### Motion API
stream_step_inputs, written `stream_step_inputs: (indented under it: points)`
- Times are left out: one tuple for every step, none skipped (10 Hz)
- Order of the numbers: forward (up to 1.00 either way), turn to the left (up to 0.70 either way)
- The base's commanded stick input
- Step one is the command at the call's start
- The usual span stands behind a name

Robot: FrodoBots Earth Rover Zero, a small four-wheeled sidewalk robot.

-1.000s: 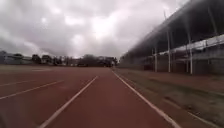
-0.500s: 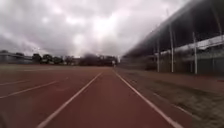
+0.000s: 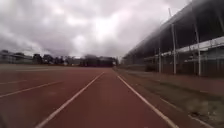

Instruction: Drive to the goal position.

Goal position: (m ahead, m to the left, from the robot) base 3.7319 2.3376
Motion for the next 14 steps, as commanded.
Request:
stream_step_inputs:
  points:
    - [0.70, 0.00]
    - [0.70, 0.00]
    - [0.70, 0.00]
    - [0.70, 0.00]
    - [0.70, 0.00]
    - [0.70, 0.00]
    - [0.70, 0.00]
    - [0.70, 0.00]
    - [0.70, 0.00]
    - [0.70, 0.00]
    - [0.70, 0.00]
    - [0.70, 0.00]
    - [0.70, 0.00]
    - [0.70, 0.00]
